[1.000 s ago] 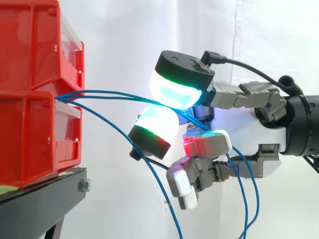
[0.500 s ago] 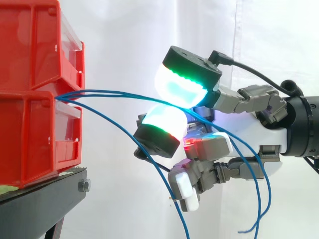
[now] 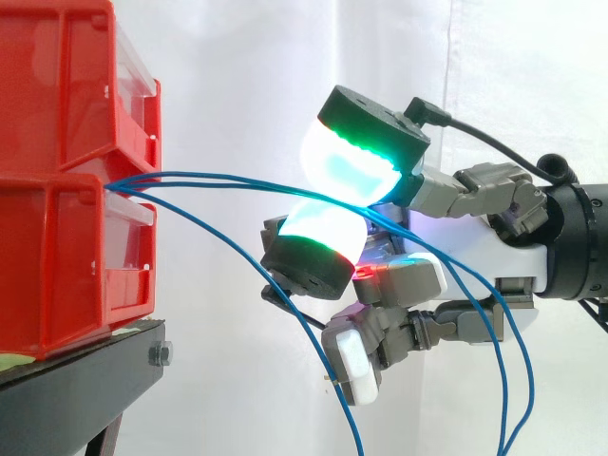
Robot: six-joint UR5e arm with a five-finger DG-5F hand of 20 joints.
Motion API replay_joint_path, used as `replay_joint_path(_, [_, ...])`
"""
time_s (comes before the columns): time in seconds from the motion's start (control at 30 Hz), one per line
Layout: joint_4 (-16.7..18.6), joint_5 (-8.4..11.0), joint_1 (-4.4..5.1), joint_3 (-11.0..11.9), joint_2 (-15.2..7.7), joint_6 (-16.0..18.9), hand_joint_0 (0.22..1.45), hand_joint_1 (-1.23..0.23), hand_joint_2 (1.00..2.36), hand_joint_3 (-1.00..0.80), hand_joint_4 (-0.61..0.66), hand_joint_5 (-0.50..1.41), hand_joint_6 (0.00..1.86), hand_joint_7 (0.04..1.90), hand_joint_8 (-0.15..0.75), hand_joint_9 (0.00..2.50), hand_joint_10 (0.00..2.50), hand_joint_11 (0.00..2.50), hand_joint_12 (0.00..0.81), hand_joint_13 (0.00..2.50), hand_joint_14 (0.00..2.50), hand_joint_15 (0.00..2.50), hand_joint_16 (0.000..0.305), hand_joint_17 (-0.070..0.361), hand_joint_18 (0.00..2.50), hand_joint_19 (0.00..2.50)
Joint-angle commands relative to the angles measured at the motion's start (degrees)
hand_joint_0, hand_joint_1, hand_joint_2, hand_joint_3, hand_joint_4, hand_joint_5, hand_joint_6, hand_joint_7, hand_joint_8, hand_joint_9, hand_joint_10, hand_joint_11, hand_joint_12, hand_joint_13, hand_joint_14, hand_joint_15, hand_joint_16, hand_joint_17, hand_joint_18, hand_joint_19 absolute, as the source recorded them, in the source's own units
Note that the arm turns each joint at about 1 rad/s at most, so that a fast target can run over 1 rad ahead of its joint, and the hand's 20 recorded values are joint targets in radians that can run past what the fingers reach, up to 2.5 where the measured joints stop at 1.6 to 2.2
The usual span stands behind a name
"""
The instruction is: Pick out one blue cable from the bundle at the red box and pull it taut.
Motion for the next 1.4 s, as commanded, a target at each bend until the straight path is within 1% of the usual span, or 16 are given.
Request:
replay_joint_path(0.0, [0.00, 0.00, -0.04, 0.00, 0.03, 0.00, 0.76, -0.90, 1.00, -0.50, -0.12, -0.13, 0.94, 1.47, 0.252, 1.45, 0.03, 0.98, 0.300, 1.11, 0.02, 0.51, 0.045, 0.102, 0.87, 0.59])
replay_joint_path(0.07, [-0.08, 0.00, 0.05, 0.00, 0.03, 0.00, 0.75, -0.90, 1.00, -0.50, -0.12, -0.13, 0.94, 1.43, 0.249, 1.46, 0.03, 0.99, 0.300, 1.11, 0.02, 0.51, 0.045, 0.101, 0.87, 0.59])
replay_joint_path(0.23, [-0.08, 0.00, -0.04, 0.00, -0.06, 0.00, 0.74, -0.90, 1.00, -0.50, -0.07, -0.12, 0.94, 1.43, 0.250, 1.49, 0.03, 0.99, 0.303, 1.12, 0.02, 0.51, 0.044, 0.100, 0.87, 0.62])
replay_joint_path(0.37, [-0.08, 0.00, 0.05, 0.00, 0.03, 0.00, 0.68, -0.84, 1.00, -0.50, -0.06, -0.12, 0.95, 1.19, 0.240, 1.50, 0.03, 1.00, 0.312, 1.14, 0.02, 0.52, 0.045, 0.101, 0.88, 0.65])
replay_joint_path(0.4, [-0.08, 0.00, -0.04, 0.00, 0.03, 0.00, 0.64, -0.79, 1.00, -0.50, -0.04, -0.12, 0.95, 1.13, 0.239, 1.50, 0.03, 0.99, 0.316, 1.14, 0.02, 0.52, 0.046, 0.104, 0.87, 0.66])
replay_joint_path(0.47, [-0.08, 0.09, -0.04, 0.00, -0.06, 0.00, 0.60, -0.73, 1.00, -0.50, -0.03, -0.12, 0.94, 1.11, 0.237, 1.49, 0.03, 0.99, 0.319, 1.14, 0.02, 0.52, 0.046, 0.105, 0.87, 0.66])
replay_joint_path(0.57, [-0.08, 0.09, -0.04, 0.00, 0.03, -0.09, 0.56, -0.62, 1.00, -0.50, 0.03, -0.11, 0.91, 1.18, 0.255, 1.52, 0.03, 0.96, 0.326, 1.15, 0.02, 0.52, 0.048, 0.108, 0.88, 0.67])
replay_joint_path(0.7, [0.00, 0.17, 0.05, 0.00, -0.06, 0.00, 0.52, -0.57, 1.00, -0.50, 0.04, -0.11, 0.90, 1.19, 0.258, 1.54, 0.03, 0.95, 0.339, 1.17, 0.02, 0.52, 0.051, 0.115, 0.91, 0.66])
replay_joint_path(0.93, [-0.08, 0.17, 0.05, 0.00, -0.06, -0.09, 0.47, -0.61, 1.00, -0.50, 0.07, -0.10, 0.89, 1.24, 0.278, 1.56, 0.03, 0.93, 0.359, 1.19, 0.02, 0.51, 0.055, 0.125, 0.95, 0.65])
replay_joint_path(1.07, [-0.08, 0.17, 0.05, 0.00, 0.03, -0.09, 0.46, -0.69, 1.00, -0.50, 0.07, -0.09, 0.89, 1.23, 0.282, 1.57, 0.03, 0.92, 0.358, 1.20, 0.02, 0.52, 0.055, 0.124, 0.96, 0.63])
replay_joint_path(1.13, [-0.08, 0.26, 0.05, 0.00, -0.06, 0.00, 0.48, -0.75, 1.00, -0.50, 0.06, -0.09, 0.89, 1.23, 0.274, 1.56, 0.03, 0.93, 0.349, 1.19, 0.02, 0.52, 0.054, 0.121, 0.94, 0.64])
replay_joint_path(1.2, [-0.08, 0.26, 0.05, 0.00, 0.03, 0.00, 0.52, -0.82, 1.00, -0.50, 0.06, -0.10, 0.89, 1.25, 0.259, 1.53, 0.03, 0.95, 0.332, 1.16, 0.02, 0.52, 0.051, 0.114, 0.91, 0.65])
replay_joint_path(1.23, [-0.08, 0.26, 0.05, 0.00, 0.03, 0.00, 0.53, -0.83, 1.00, -0.50, 0.06, -0.10, 0.89, 1.25, 0.257, 1.52, 0.03, 0.94, 0.330, 1.16, 0.02, 0.53, 0.050, 0.113, 0.90, 0.65])
replay_joint_path(1.27, [-0.08, 0.17, -0.04, 0.00, 0.03, 0.00, 0.57, -0.85, 1.00, -0.50, 0.05, -0.10, 0.89, 1.25, 0.249, 1.51, 0.03, 0.95, 0.323, 1.14, 0.02, 0.53, 0.048, 0.108, 0.88, 0.66])
replay_joint_path(1.33, [-0.08, 0.26, -0.04, 0.00, 0.03, 0.00, 0.62, -0.85, 1.00, -0.50, 0.05, -0.11, 0.89, 1.27, 0.247, 1.50, 0.03, 0.96, 0.312, 1.13, 0.02, 0.54, 0.046, 0.104, 0.86, 0.66])
replay_joint_path(1.37, [-0.08, 0.17, 0.05, 0.00, 0.03, 0.00, 0.62, -0.85, 1.00, -0.50, 0.04, -0.11, 0.89, 1.28, 0.245, 1.50, 0.03, 0.95, 0.311, 1.13, 0.02, 0.53, 0.046, 0.104, 0.86, 0.66])
